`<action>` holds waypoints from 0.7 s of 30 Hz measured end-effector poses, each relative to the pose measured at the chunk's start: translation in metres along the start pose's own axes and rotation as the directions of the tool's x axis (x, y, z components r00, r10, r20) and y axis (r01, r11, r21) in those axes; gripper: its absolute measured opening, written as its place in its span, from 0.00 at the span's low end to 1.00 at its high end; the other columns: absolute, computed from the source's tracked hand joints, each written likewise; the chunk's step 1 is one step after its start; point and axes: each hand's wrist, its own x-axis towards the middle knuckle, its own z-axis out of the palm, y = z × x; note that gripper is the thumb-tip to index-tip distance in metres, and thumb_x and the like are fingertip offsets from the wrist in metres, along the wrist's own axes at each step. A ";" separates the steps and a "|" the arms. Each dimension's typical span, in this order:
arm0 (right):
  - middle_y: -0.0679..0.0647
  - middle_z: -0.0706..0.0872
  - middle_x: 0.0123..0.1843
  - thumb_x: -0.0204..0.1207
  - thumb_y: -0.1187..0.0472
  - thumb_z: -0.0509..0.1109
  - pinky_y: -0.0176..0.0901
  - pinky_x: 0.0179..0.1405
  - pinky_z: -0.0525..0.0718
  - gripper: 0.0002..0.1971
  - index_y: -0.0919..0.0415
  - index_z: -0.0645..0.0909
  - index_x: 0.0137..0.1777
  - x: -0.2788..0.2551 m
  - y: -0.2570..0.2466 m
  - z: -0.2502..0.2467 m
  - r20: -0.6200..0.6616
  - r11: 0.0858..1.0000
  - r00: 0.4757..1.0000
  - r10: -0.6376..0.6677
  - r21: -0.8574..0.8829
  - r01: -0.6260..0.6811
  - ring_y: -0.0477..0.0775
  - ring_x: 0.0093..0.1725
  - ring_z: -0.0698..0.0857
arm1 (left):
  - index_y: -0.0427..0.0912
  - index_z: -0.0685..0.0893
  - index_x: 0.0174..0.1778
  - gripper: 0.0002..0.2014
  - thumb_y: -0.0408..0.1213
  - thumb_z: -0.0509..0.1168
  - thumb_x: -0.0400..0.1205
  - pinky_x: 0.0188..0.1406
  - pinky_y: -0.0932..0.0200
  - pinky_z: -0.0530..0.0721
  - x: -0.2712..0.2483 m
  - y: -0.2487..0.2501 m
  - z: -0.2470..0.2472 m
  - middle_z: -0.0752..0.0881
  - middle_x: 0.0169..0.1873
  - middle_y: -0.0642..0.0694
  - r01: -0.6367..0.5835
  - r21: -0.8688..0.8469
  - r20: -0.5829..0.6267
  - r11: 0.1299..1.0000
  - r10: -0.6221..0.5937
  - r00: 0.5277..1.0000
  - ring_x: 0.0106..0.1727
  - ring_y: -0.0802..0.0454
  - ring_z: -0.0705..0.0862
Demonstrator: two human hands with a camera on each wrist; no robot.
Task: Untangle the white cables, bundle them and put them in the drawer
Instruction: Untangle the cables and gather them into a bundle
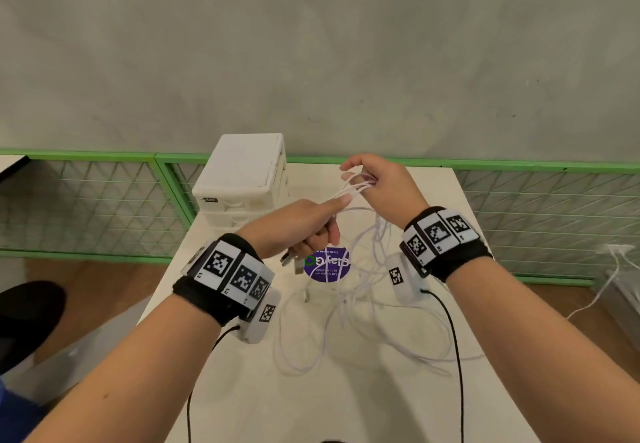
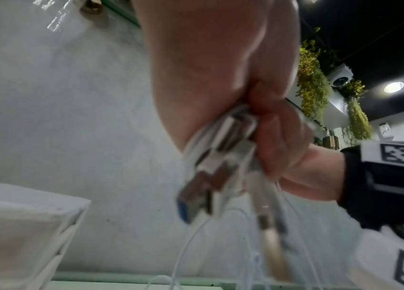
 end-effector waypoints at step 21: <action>0.50 0.85 0.53 0.80 0.64 0.64 0.35 0.51 0.76 0.07 0.55 0.83 0.50 -0.041 0.031 0.045 0.223 0.992 0.967 0.123 -0.010 -0.124 0.45 0.50 0.81 | 0.42 0.78 0.33 0.26 0.52 0.46 0.88 0.14 0.67 0.62 -0.005 0.047 -0.019 0.65 0.13 0.55 -0.528 -0.835 -0.428 0.153 0.421 0.799 0.11 0.62 0.62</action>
